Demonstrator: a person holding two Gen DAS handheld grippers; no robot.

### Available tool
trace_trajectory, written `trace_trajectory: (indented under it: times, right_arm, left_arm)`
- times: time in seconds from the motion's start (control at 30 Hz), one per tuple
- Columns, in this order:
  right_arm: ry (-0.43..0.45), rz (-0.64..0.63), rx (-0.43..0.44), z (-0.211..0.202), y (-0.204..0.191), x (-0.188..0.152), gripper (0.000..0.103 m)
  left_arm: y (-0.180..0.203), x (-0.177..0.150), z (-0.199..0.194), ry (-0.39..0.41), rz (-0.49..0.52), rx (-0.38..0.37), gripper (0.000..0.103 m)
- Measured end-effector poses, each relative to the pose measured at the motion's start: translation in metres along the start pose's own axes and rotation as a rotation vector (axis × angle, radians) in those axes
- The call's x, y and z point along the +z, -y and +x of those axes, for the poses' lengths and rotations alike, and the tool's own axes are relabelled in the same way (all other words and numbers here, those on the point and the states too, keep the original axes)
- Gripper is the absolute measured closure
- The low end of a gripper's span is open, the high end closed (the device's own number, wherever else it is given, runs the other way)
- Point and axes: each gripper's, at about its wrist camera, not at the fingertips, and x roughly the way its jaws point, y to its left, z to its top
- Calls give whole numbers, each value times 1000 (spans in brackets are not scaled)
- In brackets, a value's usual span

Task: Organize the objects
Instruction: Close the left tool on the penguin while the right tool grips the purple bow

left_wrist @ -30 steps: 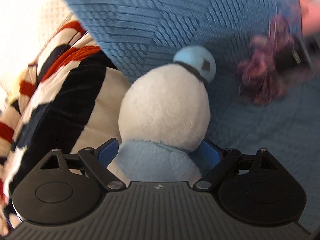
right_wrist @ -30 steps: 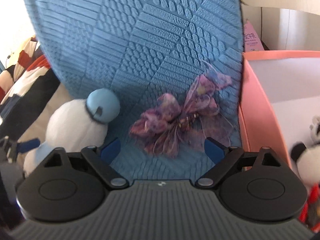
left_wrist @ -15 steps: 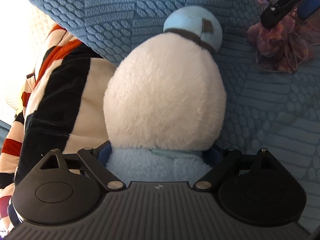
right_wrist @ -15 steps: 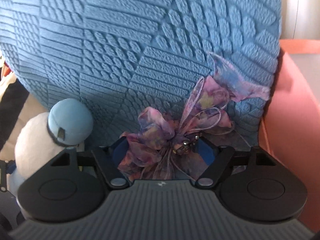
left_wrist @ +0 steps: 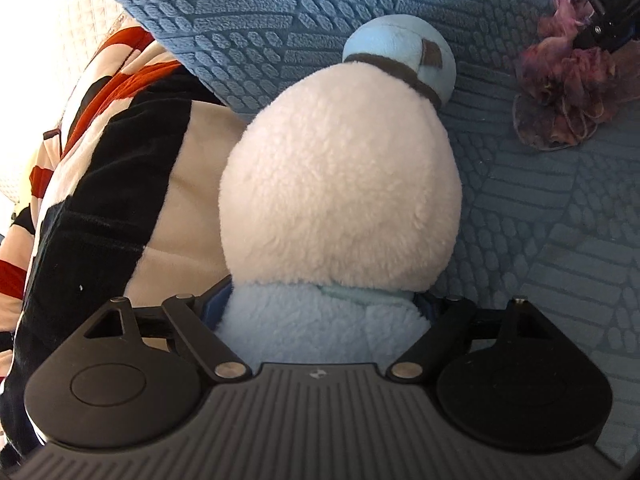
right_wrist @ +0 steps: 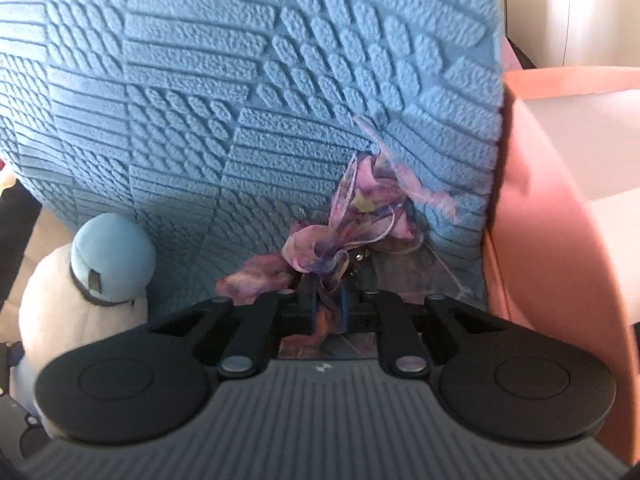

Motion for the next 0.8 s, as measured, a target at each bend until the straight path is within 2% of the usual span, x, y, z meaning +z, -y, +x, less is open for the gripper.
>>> trace_trajectory:
  times: [0.13,0.33,0.5,0.6,0.8]
  right_arm:
    - [3,-48,-11,-12,-5,-6,95]
    - [35,-91,-11,-39,-17,-17,95]
    - [44,-81,4,-68,-14,-35,95]
    - [46,-79,13,-79,-17,-29,95]
    - [24,-78,41,-107,-9,-72,95]
  left_arm:
    - [0,-6,-15,15,-29,-31,18]
    - [-15,-16,-44,50,-145,-67,19]
    - [-25,-30,-73,60,-303,-211,21]
    - [-23,-38,-87,58,-367,-254,21]
    - [-28,-57,-100,5,-555,-432,21]
